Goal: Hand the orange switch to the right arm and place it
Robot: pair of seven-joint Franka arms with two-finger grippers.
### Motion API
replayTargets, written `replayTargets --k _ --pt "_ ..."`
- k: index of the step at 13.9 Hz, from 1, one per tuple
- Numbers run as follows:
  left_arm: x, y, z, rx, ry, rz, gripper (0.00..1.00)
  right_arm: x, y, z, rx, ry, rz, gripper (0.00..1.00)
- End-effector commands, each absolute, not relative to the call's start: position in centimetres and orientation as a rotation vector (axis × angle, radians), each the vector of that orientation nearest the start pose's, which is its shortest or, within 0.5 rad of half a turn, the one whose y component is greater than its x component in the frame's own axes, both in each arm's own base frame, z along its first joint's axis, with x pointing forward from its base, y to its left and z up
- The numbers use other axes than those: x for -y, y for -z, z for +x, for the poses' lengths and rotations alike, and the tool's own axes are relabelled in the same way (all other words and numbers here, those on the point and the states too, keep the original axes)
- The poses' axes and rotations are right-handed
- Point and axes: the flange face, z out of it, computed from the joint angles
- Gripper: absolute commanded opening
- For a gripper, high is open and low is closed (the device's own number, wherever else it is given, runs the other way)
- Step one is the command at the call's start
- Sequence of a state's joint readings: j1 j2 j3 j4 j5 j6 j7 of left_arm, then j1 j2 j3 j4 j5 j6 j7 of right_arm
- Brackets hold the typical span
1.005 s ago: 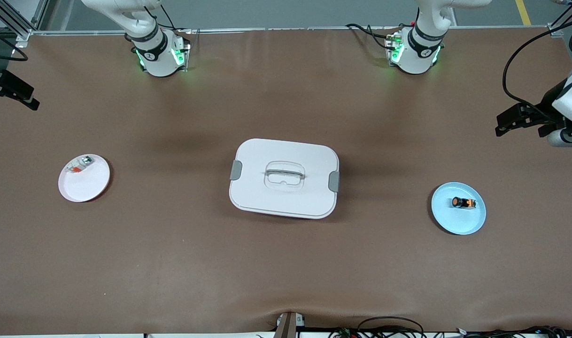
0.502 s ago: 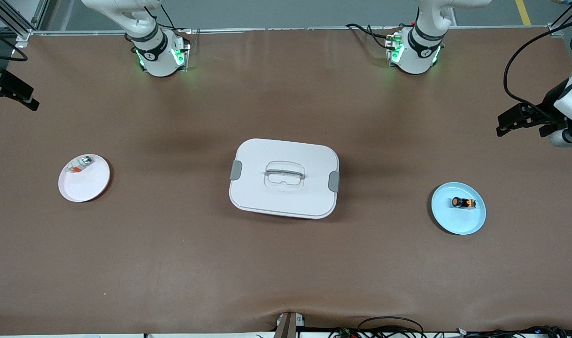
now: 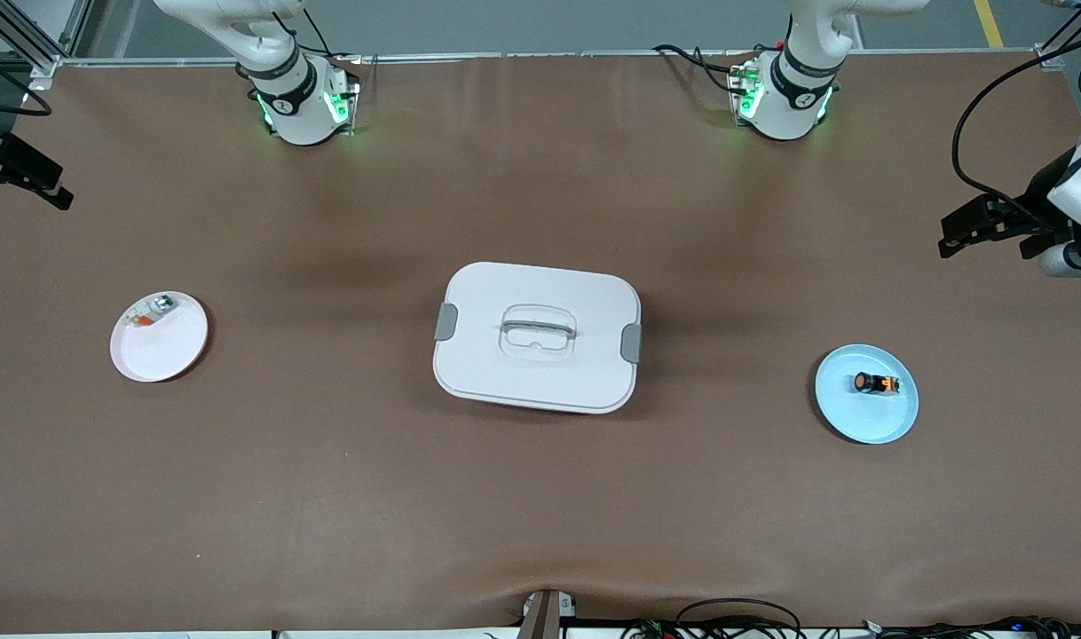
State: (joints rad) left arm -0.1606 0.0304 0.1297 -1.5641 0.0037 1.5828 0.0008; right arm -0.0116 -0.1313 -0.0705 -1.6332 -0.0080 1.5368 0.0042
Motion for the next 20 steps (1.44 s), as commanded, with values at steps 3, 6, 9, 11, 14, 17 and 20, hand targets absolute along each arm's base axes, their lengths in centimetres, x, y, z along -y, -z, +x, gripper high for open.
replayTargets --k 3,6,9,11,14,17,20 --pt "1.6 -61.9 56.4 -0.068 -0.019 -3.139 1.00 4.7 -66.8 50.4 -0.131 0.072 -3.143 1.00" --pt "1.5 -61.8 56.4 -0.070 -0.024 -3.144 1.00 4.7 -66.8 50.4 -0.131 0.074 -3.143 1.00" --pt "1.2 -61.3 56.4 -0.060 -0.038 -3.140 1.00 4.7 -66.7 50.4 -0.128 0.072 -3.144 1.00" --pt "0.5 -60.3 56.9 -0.041 -0.066 -3.138 1.00 4.8 -66.8 50.4 -0.131 0.074 -3.145 1.00" --pt "-1.7 -58.5 57.7 -0.065 -0.107 -3.134 1.00 4.9 -66.8 50.4 -0.136 0.074 -3.145 1.00" --pt "-3.6 -55.7 58.7 -0.059 -0.164 -3.141 1.00 4.9 -66.8 50.4 -0.136 0.074 -3.145 1.00" --pt "-3.8 -52.1 59.3 -0.052 -0.138 -3.141 1.00 4.9 -66.8 50.4 -0.136 0.072 -3.145 1.00"
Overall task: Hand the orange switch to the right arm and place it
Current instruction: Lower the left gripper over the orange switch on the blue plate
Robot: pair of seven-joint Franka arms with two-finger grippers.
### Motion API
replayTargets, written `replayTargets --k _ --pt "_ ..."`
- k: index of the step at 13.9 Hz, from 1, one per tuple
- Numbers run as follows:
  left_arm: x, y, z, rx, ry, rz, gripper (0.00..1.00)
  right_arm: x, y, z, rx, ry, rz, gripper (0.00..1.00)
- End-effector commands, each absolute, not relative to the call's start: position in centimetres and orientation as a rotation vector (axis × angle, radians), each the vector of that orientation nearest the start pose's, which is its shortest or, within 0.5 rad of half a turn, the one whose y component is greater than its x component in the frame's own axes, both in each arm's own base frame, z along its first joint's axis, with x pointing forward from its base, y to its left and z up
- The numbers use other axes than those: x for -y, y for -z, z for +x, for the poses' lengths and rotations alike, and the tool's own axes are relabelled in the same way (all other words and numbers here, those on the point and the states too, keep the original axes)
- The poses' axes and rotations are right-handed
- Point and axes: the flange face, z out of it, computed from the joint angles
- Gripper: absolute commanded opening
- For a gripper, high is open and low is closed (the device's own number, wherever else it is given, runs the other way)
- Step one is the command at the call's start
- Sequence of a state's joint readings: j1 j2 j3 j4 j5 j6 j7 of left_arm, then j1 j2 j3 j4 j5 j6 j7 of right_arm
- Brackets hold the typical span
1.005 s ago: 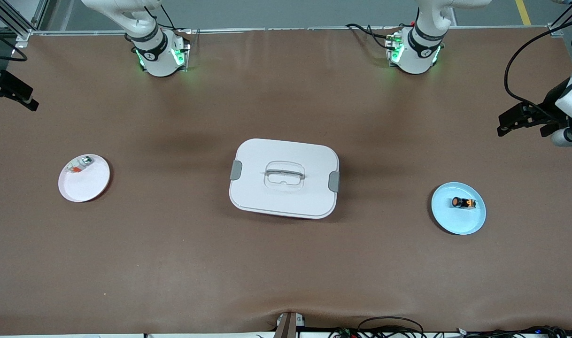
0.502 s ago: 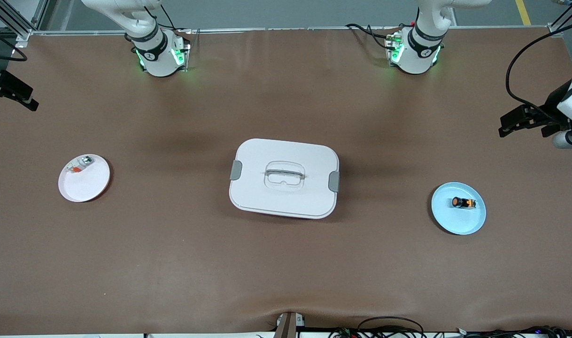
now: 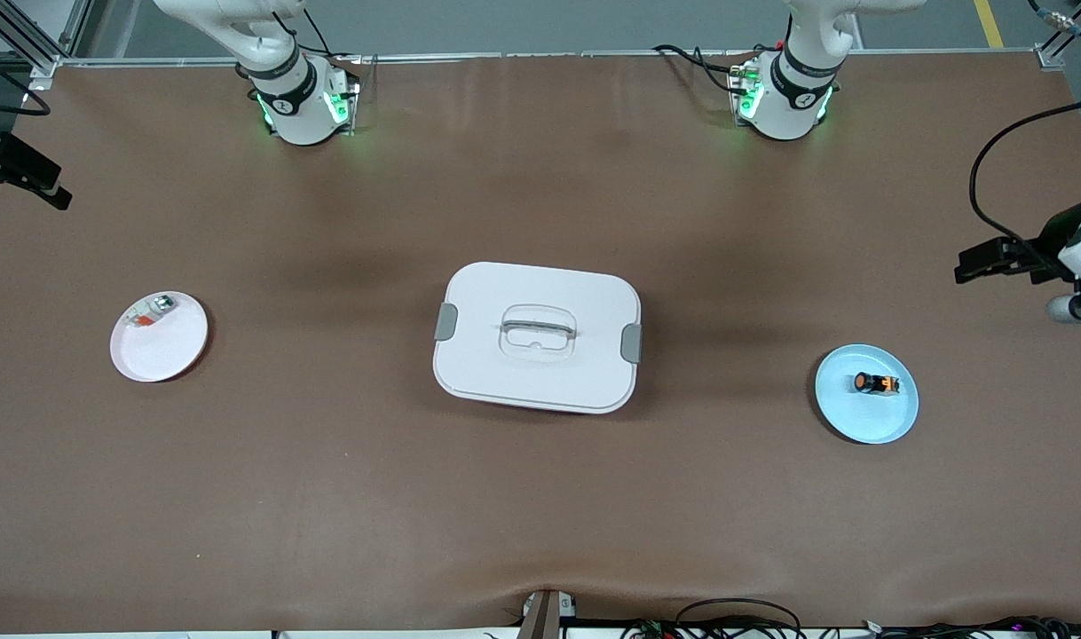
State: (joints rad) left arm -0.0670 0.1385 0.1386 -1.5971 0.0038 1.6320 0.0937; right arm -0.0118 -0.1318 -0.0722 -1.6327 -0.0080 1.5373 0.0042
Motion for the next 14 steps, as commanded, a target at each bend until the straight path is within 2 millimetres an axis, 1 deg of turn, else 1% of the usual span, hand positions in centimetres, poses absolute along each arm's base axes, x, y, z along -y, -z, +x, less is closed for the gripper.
replayTargets --k 1,2,4,5,7,10,12,13,14 --pt "-3.9 -50.9 59.3 -0.055 -0.133 -3.140 1.00 4.9 -66.8 50.4 -0.136 0.072 -3.145 1.00" --pt "-4.0 -50.1 59.3 -0.068 -0.131 -3.141 1.00 4.9 -66.8 50.4 -0.136 0.072 -3.145 1.00" --pt "-5.7 -48.8 59.4 -0.085 -0.123 -3.142 1.00 4.9 -66.8 50.4 -0.136 0.069 -3.145 1.00" --pt "-5.9 -48.4 59.5 -0.092 -0.123 -3.141 1.00 4.9 -66.8 50.4 -0.136 0.069 -3.145 1.00" --pt "-6.1 -47.0 59.9 -0.113 -0.148 -3.139 1.00 4.9 -66.6 50.4 -0.136 0.064 -3.145 1.00" --pt "-6.6 -44.7 60.8 -0.113 -0.153 -3.136 1.00 4.9 -66.6 50.4 -0.136 0.064 -3.145 1.00" --pt "-6.9 -43.2 61.3 -0.165 -0.160 -3.134 1.00 4.9 -66.6 50.4 -0.136 0.064 -3.145 1.00" --pt "-7.8 -42.3 61.4 -0.165 -0.165 -3.134 1.00 4.9 -66.5 50.5 -0.136 0.062 -3.145 1.00" --pt "-8.2 -41.2 61.7 -0.169 -0.165 -3.134 1.00 4.9 -66.5 50.5 -0.136 0.062 -3.146 1.00"
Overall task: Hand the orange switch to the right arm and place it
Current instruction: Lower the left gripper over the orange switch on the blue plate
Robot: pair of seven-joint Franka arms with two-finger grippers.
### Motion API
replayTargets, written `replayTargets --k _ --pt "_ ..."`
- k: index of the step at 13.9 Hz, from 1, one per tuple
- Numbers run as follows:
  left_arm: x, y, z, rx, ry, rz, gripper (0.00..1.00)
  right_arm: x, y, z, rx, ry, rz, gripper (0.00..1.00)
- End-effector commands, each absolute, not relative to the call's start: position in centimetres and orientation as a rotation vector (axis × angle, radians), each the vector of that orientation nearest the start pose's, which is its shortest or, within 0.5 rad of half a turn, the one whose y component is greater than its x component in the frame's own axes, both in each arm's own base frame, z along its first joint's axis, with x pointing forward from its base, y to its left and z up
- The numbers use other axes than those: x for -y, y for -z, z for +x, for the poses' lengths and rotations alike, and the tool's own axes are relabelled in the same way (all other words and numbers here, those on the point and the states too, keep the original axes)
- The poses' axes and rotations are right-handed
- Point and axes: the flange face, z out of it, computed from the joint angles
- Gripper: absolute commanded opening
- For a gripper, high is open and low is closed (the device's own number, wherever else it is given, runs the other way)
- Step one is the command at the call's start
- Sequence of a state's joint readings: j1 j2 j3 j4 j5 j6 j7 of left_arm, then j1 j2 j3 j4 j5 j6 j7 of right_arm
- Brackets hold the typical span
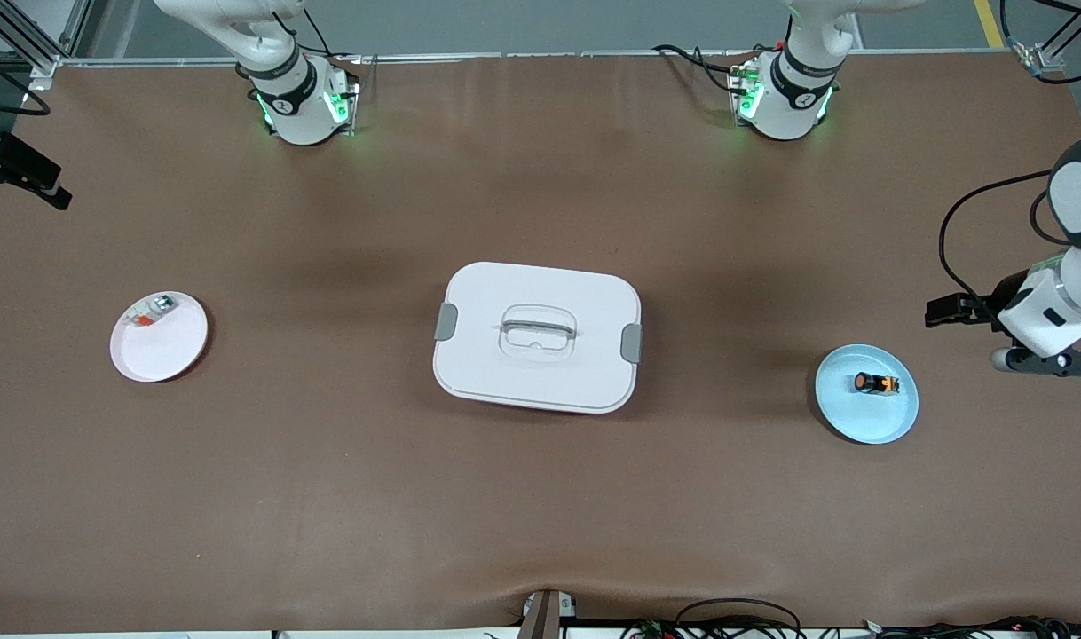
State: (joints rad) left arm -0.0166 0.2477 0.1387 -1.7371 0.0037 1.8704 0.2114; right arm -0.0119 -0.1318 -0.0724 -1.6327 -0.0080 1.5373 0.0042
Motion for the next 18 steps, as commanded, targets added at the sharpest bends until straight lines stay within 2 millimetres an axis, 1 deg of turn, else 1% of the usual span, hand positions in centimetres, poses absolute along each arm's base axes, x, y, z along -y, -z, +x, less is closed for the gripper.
replayTargets --k 1,3,4,6,8,10,11,12,14,15,18 --pt "-8.4 -40.0 62.1 -0.186 -0.163 -3.131 1.00 4.9 -66.5 50.5 -0.136 0.059 -3.146 1.00" --pt "-8.5 -37.9 62.5 -0.241 -0.145 -3.124 1.00 4.9 -66.5 50.5 -0.136 0.062 -3.146 1.00" --pt "-8.7 -37.0 62.3 -0.257 -0.137 -3.132 1.00 4.9 -66.5 50.5 -0.136 0.062 -3.146 1.00" --pt "-9.8 -35.7 62.4 -0.218 -0.103 -3.154 1.00 4.9 -66.5 50.5 -0.136 0.062 -3.145 1.00" --pt "-9.7 -33.7 63.0 -0.195 -0.092 -3.175 1.00 4.5 -66.6 50.5 -0.126 0.067 -3.147 1.00" --pt "-9.7 -32.1 63.4 -0.192 -0.078 -3.172 1.00 4.7 -66.5 50.5 -0.131 0.060 -3.145 1.00" --pt "-10.0 -31.9 63.5 -0.187 -0.058 -3.188 1.00 4.7 -66.5 50.5 -0.131 0.060 -3.145 1.00" --pt "-10.0 -31.2 63.5 -0.199 -0.065 -3.208 1.00 4.7 -66.5 50.6 -0.131 0.062 -3.145 1.00" --pt "-9.9 -29.7 63.8 -0.165 -0.053 -3.236 1.00 4.8 -66.5 50.6 -0.133 0.062 -3.145 1.00" --pt "-9.9 -28.8 64.0 -0.162 -0.045 -3.234 1.00 4.8 -66.4 50.6 -0.136 0.062 -3.145 1.00" --pt "-9.9 -26.7 64.3 -0.162 -0.029 -3.223 1.00 4.8 -66.4 50.6 -0.136 0.057 -3.145 1.00"
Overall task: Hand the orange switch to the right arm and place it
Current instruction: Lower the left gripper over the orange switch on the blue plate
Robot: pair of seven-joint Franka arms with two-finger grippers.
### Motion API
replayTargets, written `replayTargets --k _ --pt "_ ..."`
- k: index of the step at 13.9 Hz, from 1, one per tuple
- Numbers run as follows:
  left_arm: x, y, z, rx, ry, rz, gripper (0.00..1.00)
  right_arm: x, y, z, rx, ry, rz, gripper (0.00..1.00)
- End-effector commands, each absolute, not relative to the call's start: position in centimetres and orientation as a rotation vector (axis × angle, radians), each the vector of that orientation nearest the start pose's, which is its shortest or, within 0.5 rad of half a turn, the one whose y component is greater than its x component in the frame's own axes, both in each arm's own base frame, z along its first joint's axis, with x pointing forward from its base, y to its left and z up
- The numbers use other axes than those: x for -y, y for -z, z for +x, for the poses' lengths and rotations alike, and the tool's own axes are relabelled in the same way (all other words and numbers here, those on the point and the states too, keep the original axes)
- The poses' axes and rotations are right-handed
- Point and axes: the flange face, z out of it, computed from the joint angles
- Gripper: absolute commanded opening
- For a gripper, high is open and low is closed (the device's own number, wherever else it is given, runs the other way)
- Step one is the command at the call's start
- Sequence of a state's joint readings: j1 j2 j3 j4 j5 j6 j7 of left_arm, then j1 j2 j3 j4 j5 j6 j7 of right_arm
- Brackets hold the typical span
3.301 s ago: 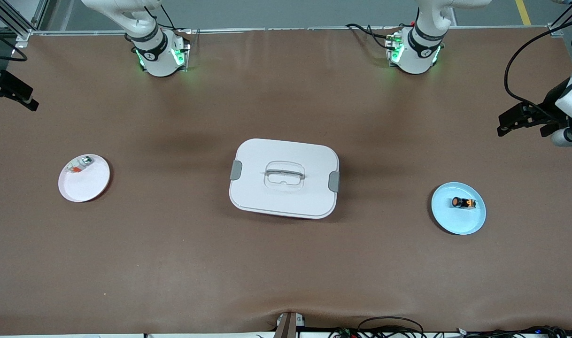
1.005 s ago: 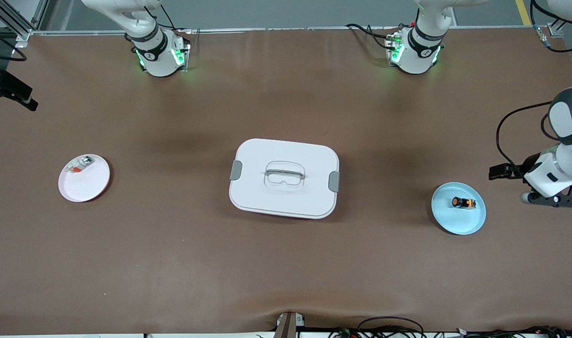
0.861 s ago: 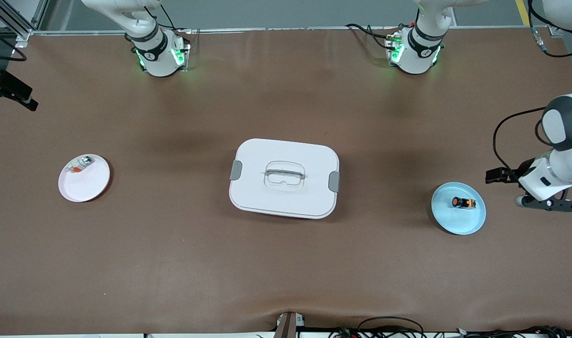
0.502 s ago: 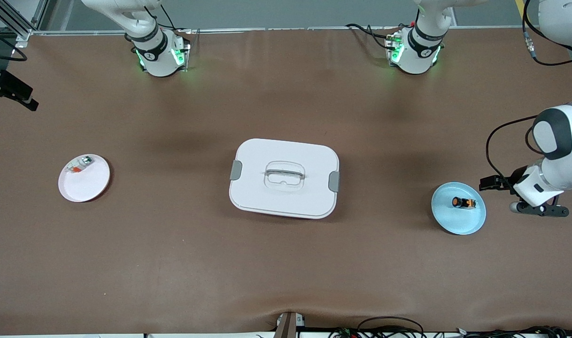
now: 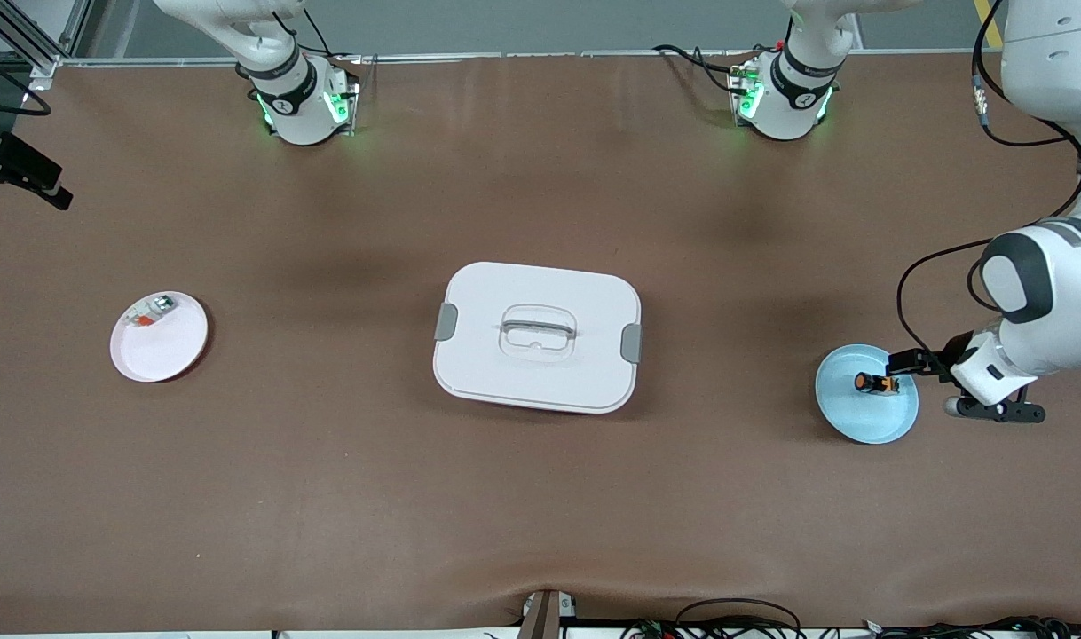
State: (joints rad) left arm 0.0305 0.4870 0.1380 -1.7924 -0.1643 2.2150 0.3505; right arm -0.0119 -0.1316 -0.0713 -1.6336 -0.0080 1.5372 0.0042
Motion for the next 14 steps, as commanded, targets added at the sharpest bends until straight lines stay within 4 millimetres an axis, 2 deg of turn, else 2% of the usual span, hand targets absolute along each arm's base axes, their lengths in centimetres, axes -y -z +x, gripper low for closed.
replayTargets --k 1,6,14 --pt "-9.9 -26.3 64.4 -0.163 -0.025 -3.220 1.00 4.8 -66.4 50.6 -0.133 0.057 -3.145 1.00" --pt "-9.3 -23.5 64.4 -0.194 -0.045 -3.211 1.00 4.6 -66.5 50.4 -0.145 0.048 -3.144 1.00" --pt "-9.0 -21.4 64.3 -0.194 -0.041 -3.212 1.00 4.7 -66.4 50.3 -0.150 0.043 -3.144 1.00"
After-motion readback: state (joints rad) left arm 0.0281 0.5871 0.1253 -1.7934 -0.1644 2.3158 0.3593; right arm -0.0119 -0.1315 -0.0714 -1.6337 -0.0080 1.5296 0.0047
